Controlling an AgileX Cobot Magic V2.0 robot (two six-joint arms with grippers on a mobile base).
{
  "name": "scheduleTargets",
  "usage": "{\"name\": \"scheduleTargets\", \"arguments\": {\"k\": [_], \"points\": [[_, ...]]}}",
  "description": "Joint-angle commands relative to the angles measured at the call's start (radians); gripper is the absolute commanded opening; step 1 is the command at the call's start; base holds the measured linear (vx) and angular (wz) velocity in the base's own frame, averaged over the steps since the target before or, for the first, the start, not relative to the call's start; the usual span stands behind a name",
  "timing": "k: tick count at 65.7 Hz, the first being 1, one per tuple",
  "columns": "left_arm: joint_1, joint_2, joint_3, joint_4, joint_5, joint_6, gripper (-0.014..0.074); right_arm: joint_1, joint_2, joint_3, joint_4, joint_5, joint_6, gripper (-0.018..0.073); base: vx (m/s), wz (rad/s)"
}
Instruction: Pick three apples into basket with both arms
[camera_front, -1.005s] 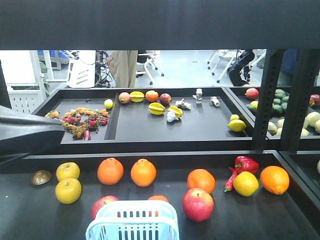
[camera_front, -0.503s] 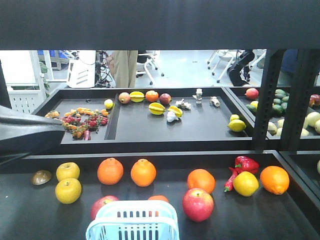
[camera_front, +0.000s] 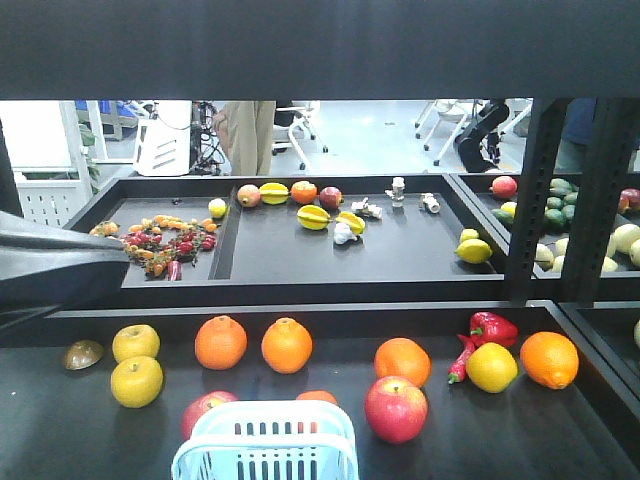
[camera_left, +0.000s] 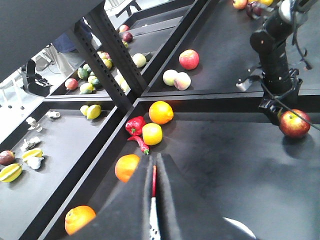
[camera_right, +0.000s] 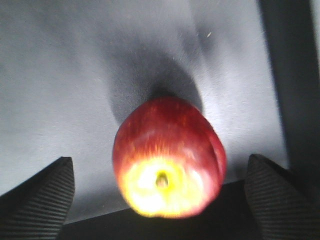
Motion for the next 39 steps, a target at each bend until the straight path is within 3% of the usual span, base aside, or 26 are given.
{"name": "scheduleTargets", "arguments": {"k": [1, 39], "points": [[-0.005, -0.007, -0.027, -0.031, -0.061, -0.010, -0.0007, -0.005, -0.017, -0.024, -0.005, -0.012, -0.003, 0.0647, 0.00, 0.00], [-0.005, -0.007, -0.027, -0.031, -0.061, -0.010, -0.0007, -0.005, 0.101, -0.024, -0.010, -0.035, -0.003, 0.0631, 0.00, 0.00]]}}
